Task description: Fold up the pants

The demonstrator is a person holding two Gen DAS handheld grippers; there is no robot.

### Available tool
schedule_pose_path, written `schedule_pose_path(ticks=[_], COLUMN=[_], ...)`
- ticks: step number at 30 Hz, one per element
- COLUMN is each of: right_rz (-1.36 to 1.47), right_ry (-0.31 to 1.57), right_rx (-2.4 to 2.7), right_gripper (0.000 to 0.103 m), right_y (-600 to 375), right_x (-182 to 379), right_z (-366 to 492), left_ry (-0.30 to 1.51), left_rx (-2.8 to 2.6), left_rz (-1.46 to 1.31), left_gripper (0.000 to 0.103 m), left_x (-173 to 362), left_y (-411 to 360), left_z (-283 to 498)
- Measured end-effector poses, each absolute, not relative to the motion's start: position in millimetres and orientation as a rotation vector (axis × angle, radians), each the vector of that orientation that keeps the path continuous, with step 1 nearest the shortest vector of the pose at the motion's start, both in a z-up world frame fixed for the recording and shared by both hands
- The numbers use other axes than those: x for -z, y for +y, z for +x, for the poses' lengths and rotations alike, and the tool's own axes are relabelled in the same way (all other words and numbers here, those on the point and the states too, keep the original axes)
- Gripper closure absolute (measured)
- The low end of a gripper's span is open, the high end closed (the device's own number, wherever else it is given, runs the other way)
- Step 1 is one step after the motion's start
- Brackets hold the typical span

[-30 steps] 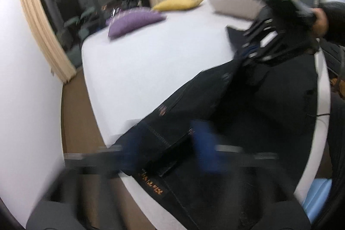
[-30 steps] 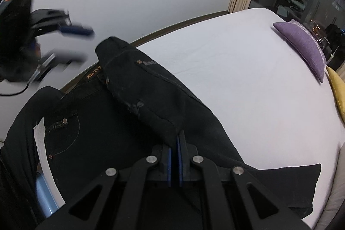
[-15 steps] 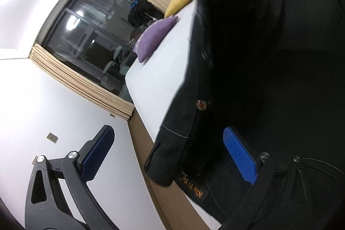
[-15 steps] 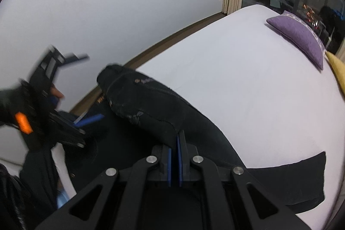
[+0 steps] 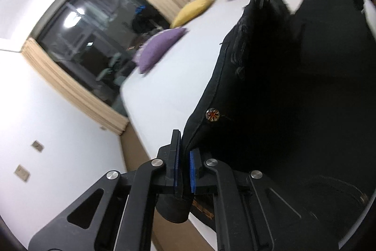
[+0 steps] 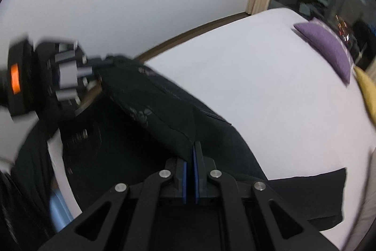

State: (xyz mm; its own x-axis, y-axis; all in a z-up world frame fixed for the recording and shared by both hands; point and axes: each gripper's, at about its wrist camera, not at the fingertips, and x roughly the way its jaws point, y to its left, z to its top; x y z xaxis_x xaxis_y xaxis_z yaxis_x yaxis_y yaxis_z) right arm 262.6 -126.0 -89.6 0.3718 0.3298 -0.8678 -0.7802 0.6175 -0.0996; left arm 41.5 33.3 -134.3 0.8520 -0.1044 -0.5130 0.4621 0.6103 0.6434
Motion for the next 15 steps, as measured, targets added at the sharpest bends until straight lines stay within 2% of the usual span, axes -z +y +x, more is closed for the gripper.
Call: schedule_pose_path(ticks=[8, 15], right_rz=[-1.045, -1.194], right_ry=[0.898, 0.892], right_rx=[-0.733, -0.719], right_gripper=[0.097, 0.097], right_y=[-103.5, -97.0], right_x=[154.3, 195.3], right_z=[177.5, 133.7], left_ry=[0.609, 0.727], left_rx=[0.622, 0.785], left_rz=[0.946, 0.97], left_gripper=[0.098, 0.098], left_x=[160.2, 188.3], left_y=[33.7, 29.6], left_z=[-8.4, -57.0])
